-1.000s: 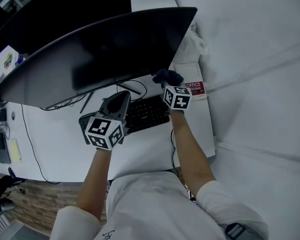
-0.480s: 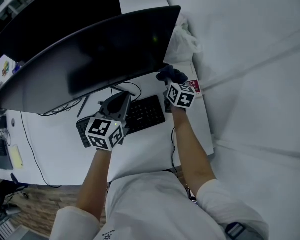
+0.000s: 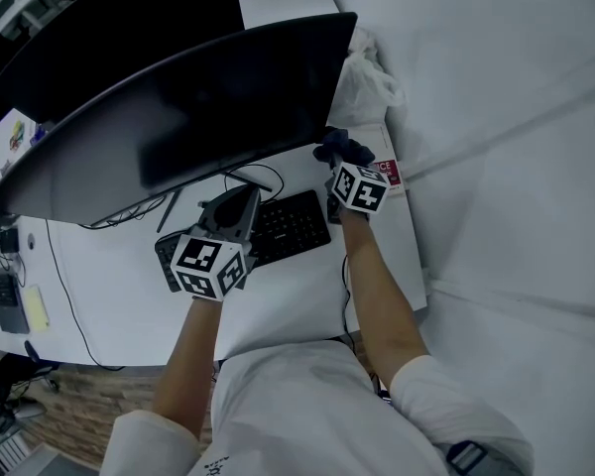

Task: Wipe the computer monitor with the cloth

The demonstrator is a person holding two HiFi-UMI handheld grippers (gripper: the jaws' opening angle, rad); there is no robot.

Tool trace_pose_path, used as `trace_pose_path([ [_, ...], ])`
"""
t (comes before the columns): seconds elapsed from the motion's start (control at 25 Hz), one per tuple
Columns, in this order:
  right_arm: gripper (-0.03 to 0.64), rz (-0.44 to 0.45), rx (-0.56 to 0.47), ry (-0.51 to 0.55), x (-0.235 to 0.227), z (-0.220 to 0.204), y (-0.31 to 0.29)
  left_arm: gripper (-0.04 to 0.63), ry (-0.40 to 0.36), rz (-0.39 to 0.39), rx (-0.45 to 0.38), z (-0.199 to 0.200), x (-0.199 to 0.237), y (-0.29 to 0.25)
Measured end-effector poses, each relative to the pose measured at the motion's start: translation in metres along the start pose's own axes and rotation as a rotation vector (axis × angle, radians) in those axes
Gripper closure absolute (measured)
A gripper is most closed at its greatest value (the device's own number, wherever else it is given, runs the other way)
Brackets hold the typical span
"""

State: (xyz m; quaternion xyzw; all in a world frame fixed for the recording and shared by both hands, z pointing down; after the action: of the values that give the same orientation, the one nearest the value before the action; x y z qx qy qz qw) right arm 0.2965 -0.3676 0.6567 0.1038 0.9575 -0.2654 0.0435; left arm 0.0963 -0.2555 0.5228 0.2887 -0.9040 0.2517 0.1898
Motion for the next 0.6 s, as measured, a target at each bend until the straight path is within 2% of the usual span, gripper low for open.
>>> trace_pose_path([
  [0.2,0.504,0.086,-0.024,0.033,0.021,0.007,-0.004,0.584,-0.007,0.008,-0.006,0.004,-0.001,0.003],
  [0.6,0.508,0.101,-0.06,0.153,0.022,0.028,0.005,0.584,-0.021,0.013,-0.031,0.01,-0.007,0.01],
])
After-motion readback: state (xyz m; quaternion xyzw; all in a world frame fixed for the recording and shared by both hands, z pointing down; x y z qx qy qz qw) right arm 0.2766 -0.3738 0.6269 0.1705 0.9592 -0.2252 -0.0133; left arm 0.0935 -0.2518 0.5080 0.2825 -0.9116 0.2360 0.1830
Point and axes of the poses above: the fingertips, and each gripper's own axes: y backward along the fingers, x to its left, z out of its top, the point moved 1 cm from there along y, backward along the fingers, and after that the axes turned 13 degrees about y, right-handed, at the moved point
